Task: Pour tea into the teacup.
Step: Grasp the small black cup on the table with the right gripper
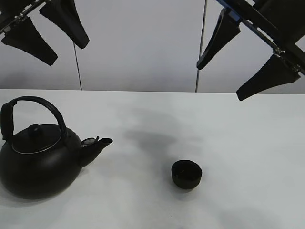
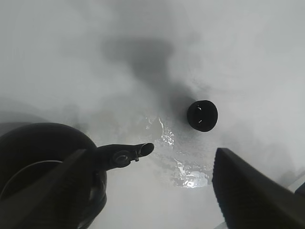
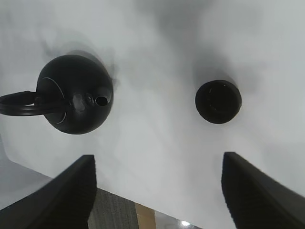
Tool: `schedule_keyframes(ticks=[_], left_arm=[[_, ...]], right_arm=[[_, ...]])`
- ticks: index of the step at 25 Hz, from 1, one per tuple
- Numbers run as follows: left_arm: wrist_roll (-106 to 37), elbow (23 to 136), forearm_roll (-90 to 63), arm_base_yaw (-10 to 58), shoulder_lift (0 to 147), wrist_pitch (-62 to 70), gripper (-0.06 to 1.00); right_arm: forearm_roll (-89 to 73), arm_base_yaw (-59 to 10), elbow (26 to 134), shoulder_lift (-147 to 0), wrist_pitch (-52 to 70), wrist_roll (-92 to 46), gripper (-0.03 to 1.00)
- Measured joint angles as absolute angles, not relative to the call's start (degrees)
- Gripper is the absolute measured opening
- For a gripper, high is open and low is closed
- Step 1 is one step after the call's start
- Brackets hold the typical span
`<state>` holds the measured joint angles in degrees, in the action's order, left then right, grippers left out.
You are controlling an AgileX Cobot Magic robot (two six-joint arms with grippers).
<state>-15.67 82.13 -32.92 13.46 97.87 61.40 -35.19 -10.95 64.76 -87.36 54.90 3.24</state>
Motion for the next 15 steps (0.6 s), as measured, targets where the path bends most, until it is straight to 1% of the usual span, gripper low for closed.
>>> schedule_keyframes(ticks=[4, 8, 15], left_arm=[[-15.67, 82.13, -32.92, 13.46, 97.87, 61.4, 0.52], [-15.67, 82.13, -32.92, 13.46, 97.87, 61.4, 0.52], [-15.67, 82.13, -32.92, 13.46, 97.87, 61.4, 0.52]], right_arm=[[-35.19, -10.95, 64.76, -87.36, 54.76, 2.85, 0.51], [-34.95, -10.95, 64.92, -87.36, 54.77, -2.92, 0.51], [-28.6, -10.95, 72.35, -87.36, 61.65, -9.11, 0.51]])
